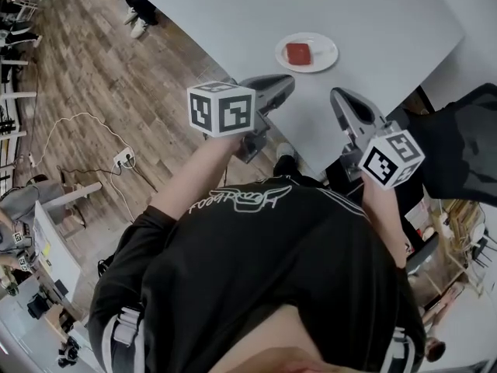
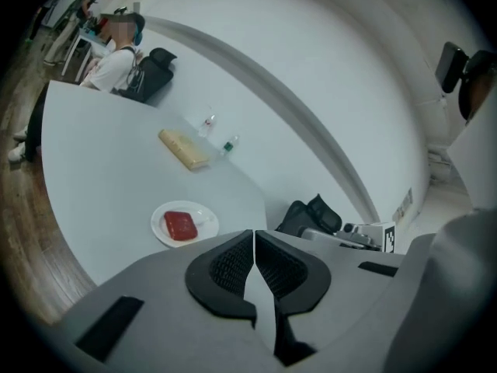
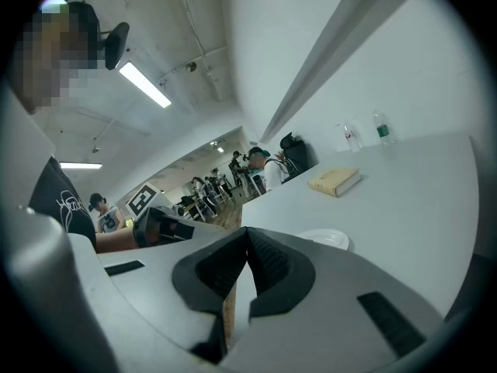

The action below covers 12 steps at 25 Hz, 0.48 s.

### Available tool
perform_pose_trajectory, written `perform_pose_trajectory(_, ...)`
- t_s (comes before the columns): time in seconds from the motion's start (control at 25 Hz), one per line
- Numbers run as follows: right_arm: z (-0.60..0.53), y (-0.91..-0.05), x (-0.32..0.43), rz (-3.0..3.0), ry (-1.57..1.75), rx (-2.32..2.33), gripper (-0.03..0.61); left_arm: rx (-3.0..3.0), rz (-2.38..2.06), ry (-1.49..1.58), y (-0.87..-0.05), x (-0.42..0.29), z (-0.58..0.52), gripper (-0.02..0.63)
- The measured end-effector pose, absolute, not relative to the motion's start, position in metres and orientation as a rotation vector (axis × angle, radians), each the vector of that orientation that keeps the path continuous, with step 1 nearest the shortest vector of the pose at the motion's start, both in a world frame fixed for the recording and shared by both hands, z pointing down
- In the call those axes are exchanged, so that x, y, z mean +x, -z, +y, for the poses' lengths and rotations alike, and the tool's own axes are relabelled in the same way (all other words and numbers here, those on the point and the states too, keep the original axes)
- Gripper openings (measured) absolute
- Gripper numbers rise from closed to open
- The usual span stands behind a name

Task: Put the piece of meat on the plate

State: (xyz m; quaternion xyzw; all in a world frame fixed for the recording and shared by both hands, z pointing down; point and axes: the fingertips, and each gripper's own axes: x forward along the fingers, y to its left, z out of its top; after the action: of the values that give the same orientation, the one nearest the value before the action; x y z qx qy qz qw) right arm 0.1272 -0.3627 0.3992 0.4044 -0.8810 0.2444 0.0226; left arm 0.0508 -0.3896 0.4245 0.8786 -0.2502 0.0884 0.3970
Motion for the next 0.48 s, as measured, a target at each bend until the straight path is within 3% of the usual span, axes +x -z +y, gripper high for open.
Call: perform_pose_trajectory(0.48,-0.270,-0.348,0.100,-2.781,-0.626,1.321,0.008,2.511,-0.461,0.011,-0.335,0.027,-0.280,0.008)
